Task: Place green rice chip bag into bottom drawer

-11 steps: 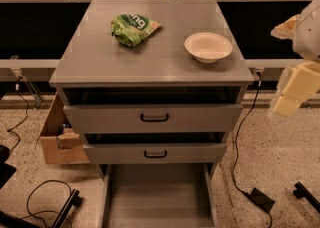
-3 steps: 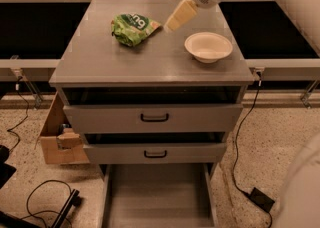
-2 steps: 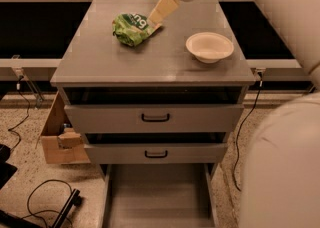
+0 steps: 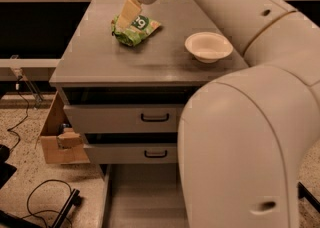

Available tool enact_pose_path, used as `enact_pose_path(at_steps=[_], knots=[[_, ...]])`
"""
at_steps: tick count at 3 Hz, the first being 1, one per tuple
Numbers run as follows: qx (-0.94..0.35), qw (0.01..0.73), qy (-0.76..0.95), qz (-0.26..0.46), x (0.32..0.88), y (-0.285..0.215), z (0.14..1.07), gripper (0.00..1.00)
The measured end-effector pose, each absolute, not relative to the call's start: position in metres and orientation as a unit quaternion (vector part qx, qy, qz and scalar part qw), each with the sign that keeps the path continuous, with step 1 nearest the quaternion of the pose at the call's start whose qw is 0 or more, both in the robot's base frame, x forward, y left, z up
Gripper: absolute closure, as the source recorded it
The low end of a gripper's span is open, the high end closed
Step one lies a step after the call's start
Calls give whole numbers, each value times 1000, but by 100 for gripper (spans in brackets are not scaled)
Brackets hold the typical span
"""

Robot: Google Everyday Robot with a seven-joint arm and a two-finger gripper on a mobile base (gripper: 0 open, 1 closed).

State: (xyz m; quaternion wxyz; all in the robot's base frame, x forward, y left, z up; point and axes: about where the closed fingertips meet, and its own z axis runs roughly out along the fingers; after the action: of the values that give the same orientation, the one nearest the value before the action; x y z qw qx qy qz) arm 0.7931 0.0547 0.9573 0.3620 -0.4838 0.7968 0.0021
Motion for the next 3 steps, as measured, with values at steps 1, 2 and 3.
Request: enact_pose_path(at_steps=[1,2,3], knots=[[-479,340,809,22,807,83,926,0],[-473,336,814,39,823,99,905,0],[-471,339,813,48,832,105,892,18]])
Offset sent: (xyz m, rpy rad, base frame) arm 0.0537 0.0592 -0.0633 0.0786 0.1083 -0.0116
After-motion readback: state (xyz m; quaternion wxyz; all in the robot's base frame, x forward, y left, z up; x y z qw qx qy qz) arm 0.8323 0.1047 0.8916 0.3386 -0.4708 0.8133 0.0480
